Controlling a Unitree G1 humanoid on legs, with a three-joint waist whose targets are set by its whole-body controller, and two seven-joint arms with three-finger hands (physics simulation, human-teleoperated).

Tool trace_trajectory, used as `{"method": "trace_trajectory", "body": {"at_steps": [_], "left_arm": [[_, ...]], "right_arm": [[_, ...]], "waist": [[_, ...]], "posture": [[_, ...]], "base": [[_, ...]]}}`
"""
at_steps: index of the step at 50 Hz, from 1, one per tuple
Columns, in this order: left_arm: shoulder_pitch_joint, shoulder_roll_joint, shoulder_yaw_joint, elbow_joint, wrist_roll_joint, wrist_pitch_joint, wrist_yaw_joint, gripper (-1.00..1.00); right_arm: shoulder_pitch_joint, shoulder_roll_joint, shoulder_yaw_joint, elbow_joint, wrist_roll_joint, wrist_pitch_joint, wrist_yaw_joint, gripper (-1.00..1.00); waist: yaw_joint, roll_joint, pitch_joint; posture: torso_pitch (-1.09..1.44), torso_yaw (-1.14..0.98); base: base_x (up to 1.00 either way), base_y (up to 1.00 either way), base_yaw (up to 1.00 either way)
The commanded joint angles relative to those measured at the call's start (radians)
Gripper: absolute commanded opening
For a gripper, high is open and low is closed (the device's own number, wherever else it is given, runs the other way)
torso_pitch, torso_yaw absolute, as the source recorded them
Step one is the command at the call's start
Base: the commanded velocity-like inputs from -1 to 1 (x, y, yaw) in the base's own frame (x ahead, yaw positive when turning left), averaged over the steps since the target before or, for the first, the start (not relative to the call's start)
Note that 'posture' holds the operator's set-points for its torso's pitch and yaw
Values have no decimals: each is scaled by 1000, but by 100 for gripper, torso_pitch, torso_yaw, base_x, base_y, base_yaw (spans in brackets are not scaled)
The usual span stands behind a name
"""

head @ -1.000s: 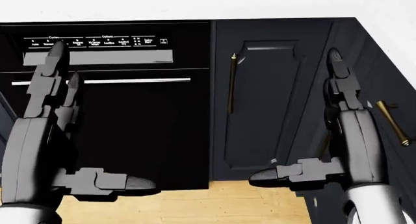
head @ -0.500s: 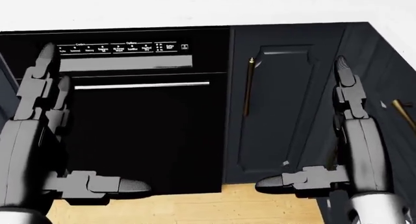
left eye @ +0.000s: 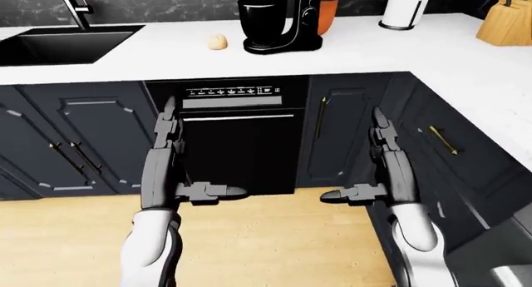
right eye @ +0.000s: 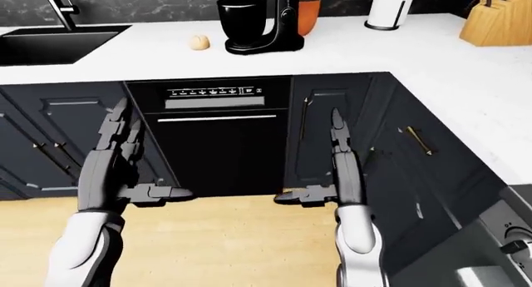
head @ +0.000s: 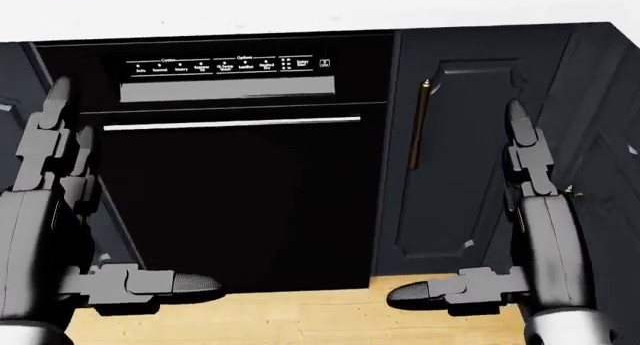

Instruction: Place the bread in the stand mixer bowl.

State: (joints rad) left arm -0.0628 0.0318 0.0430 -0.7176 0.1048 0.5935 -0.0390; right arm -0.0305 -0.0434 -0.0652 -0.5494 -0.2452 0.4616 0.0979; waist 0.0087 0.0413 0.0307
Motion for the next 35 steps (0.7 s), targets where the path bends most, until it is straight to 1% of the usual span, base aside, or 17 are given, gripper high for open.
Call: {"method": "trace_trajectory", "body": {"at_steps": [1, 6, 7, 8, 9, 11, 13, 17, 19, 21, 22, 23, 26, 27, 30, 34, 35], "left_arm": [[-27, -1, -11, -46, -3, -36, -3, 100], [-26, -2, -14, -51, -1, -35, -3, 100], [-26, -2, -12, -51, -2, -35, -3, 100], [-25, -2, -14, -51, -1, -36, -2, 100], [-26, -3, -16, -57, 0, -30, -2, 100], [-27, -3, -16, -57, 0, -30, -3, 100], [-24, -4, -18, -58, 1, -32, -2, 100], [-29, -5, -18, -72, -1, -17, -5, 100], [-21, -8, -31, -79, 2, -16, -3, 100], [-30, -8, -32, -92, 0, 3, -5, 100], [-33, -7, -26, -85, -3, 0, -7, 100], [-32, -7, -27, -86, -4, -1, -7, 100], [-32, -7, -29, -80, -2, -6, -5, 100], [-33, -6, -27, -82, -3, -2, -6, 100], [-34, -6, -32, -83, -1, 0, -6, 100], [-36, -6, -34, -78, 1, -3, -7, 100], [-33, -6, -37, -74, 2, -8, -9, 100]], "right_arm": [[-22, -9, -22, -44, -3, -39, -13, 100], [-20, -9, -22, -38, -2, -46, -14, 100], [-19, -9, -23, -38, -1, -47, -15, 100], [-18, -9, -23, -36, 0, -50, -15, 100], [-18, -9, -23, -36, 0, -50, -15, 100], [-17, -9, -24, -34, 0, -53, -16, 100], [-15, -9, -25, -31, 2, -58, -17, 100], [-12, -6, -20, -34, 0, -55, -20, 100], [-9, -5, -20, -34, 1, -57, -22, 100], [-11, -4, -16, -32, -1, -54, -24, 100], [-11, -4, -17, -31, 1, -53, -24, 100], [-12, -4, -17, -28, 3, -54, -23, 100], [-12, -3, -17, -31, 4, -52, -25, 100], [-12, -1, -18, -35, 8, -52, -27, 100], [-2, 2, -24, -45, 18, -70, -41, 100], [-2, 3, -27, -17, 26, -68, -59, 100], [2, 3, -29, -25, 28, -71, -62, 100]], "waist": [[-7, -6, -17], [-10, -71, -4], [-11, -92, -6], [-12, -124, -18], [-24, -92, -10], [-17, -102, -11], [-17, -94, -19], [-16, -49, -3], [-19, -9, -6], [-13, 75, -31], [-7, 13, -10], [-10, 29, -9], [-8, -2, -19], [-6, -23, -6], [-4, -30, -5], [7, -64, -6], [7, -74, -21]], "posture": [[0, 0], [0, 0], [0, 0], [0, 0], [0, 0], [0, 0], [0, 0], [0, 0], [0, 0], [0, 0], [0, 0], [0, 0], [0, 0], [0, 0], [0, 0], [0, 0], [0, 0]], "base": [[0, 24, 0], [0, 23, 0], [0, 23, 0], [0, 23, 0], [0, 23, 0], [0, 22, 0], [0, 23, 0], [0, 22, 0], [0, 23, 0], [0, 23, 0], [0, 22, 0], [0, 23, 0], [0, 23, 0], [0, 2, 0], [0, 0, 0], [1, 0, 0], [6, 0, 0]]}}
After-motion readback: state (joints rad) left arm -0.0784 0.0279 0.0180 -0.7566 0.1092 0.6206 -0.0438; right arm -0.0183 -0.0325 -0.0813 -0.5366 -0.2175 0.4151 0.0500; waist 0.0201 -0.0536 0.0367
